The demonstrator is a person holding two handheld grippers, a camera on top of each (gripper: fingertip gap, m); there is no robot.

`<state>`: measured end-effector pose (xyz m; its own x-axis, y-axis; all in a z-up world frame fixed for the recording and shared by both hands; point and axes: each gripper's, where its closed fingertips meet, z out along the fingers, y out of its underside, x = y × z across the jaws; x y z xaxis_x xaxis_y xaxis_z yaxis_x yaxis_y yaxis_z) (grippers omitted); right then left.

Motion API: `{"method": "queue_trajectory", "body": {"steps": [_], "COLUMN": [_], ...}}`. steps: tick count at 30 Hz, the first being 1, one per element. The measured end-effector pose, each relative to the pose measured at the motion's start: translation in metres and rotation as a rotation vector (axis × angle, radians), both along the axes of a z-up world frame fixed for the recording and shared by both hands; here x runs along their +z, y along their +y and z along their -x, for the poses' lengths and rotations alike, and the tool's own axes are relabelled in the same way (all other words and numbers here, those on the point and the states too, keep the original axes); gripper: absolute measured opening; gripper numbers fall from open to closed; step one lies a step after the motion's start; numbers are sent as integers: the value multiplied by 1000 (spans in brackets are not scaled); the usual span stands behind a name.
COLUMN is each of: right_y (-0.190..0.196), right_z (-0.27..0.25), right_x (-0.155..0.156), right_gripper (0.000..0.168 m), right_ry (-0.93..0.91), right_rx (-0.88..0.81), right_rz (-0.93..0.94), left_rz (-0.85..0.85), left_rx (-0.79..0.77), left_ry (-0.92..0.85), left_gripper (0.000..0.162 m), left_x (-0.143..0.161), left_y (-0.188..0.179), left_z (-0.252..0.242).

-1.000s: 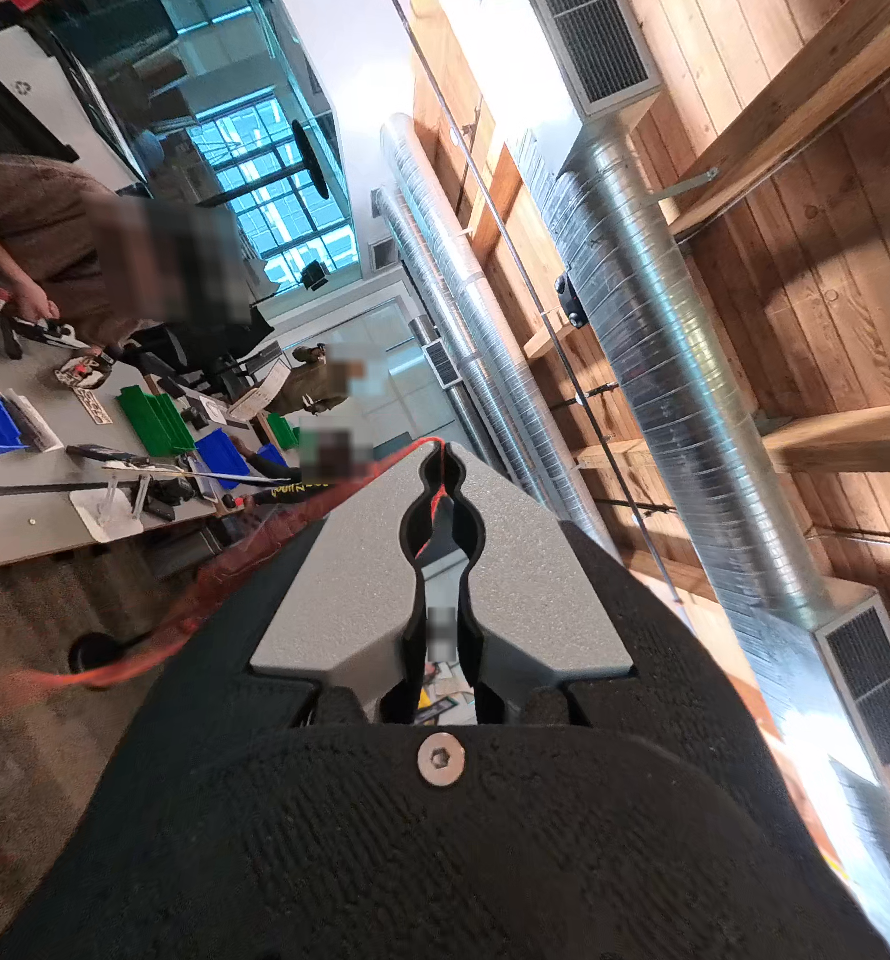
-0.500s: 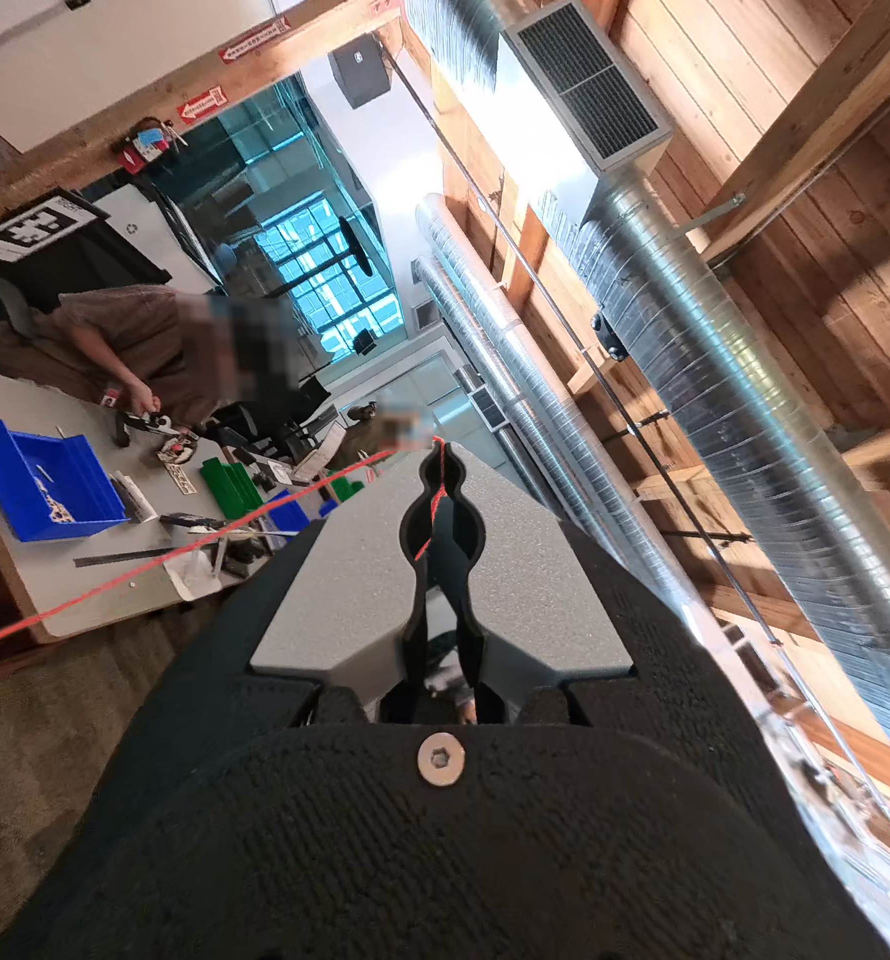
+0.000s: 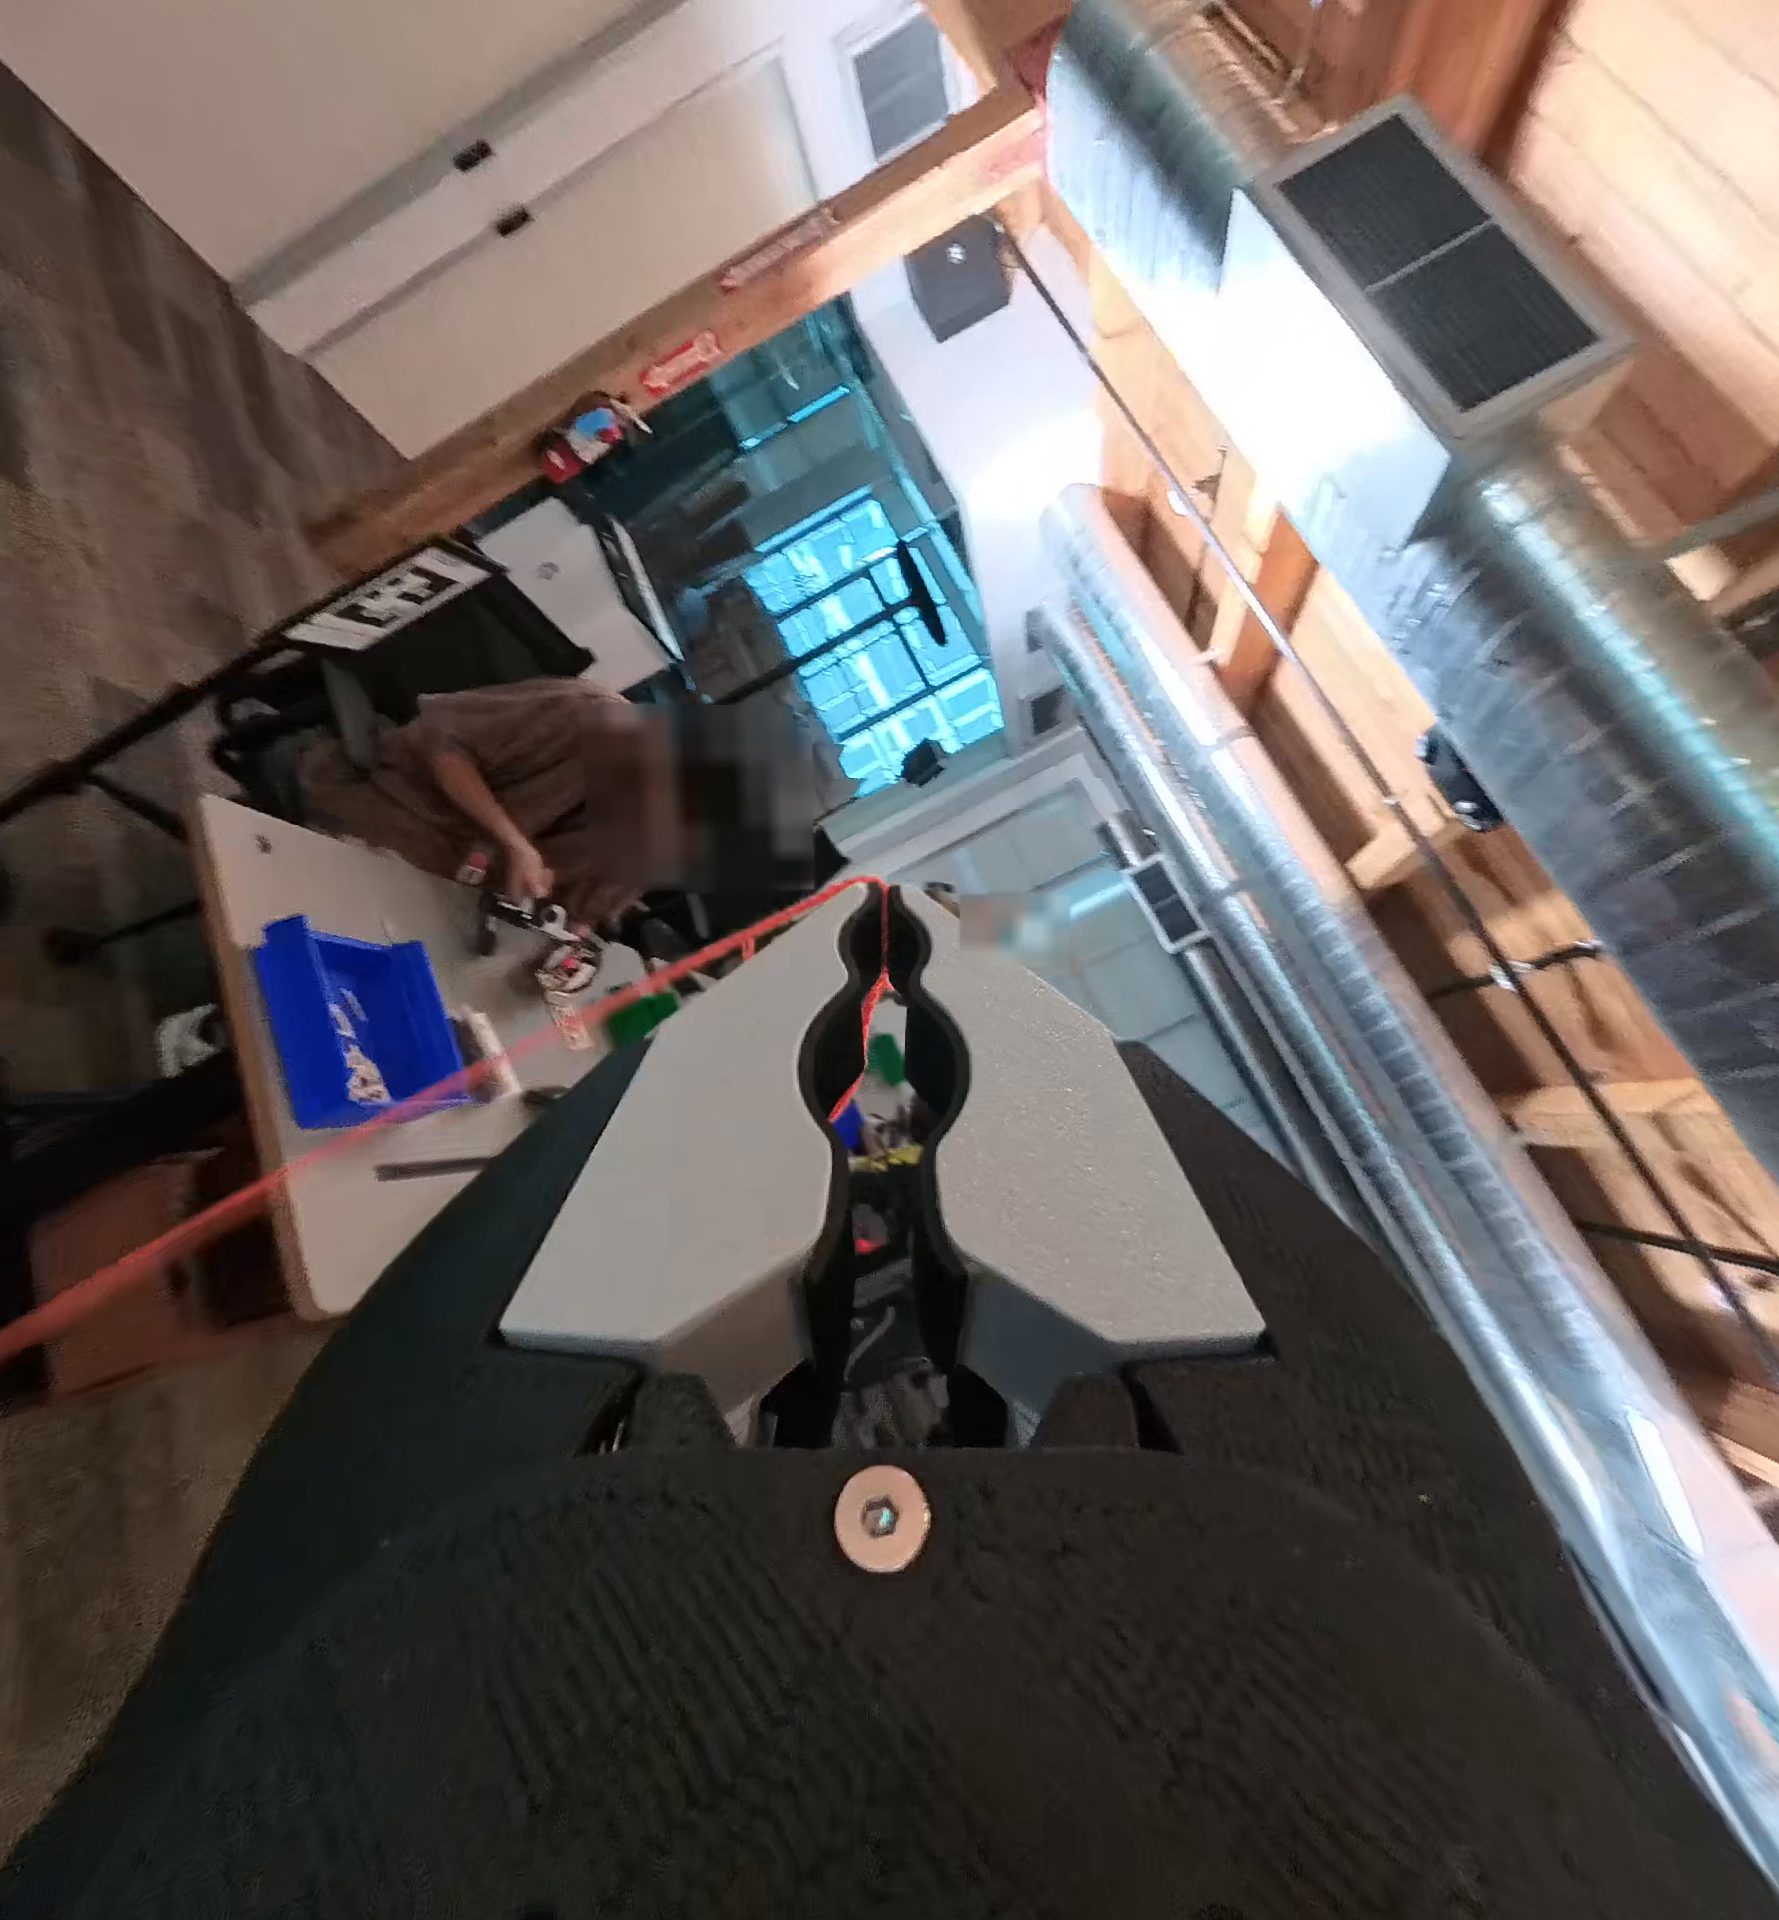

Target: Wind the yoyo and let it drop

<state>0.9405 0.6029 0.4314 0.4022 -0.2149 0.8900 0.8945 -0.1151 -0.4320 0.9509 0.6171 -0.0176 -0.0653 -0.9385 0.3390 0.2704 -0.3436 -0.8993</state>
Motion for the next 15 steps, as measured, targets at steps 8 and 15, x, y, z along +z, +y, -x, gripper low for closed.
{"method": "queue_trajectory", "body": {"steps": [8, 15], "right_y": [10, -99], "right_z": [60, 115], "right_x": [37, 162], "right_gripper": [0, 0], "right_ry": [-98, -200], "right_rx": [86, 145], "right_rz": [-24, -318], "left_rz": [-306, -422], "left_rx": [-180, -219], "left_ry": [436, 419], "left_gripper": [41, 0], "left_x": [1, 83], "left_y": [8, 34], "left_z": [-40, 72]}}
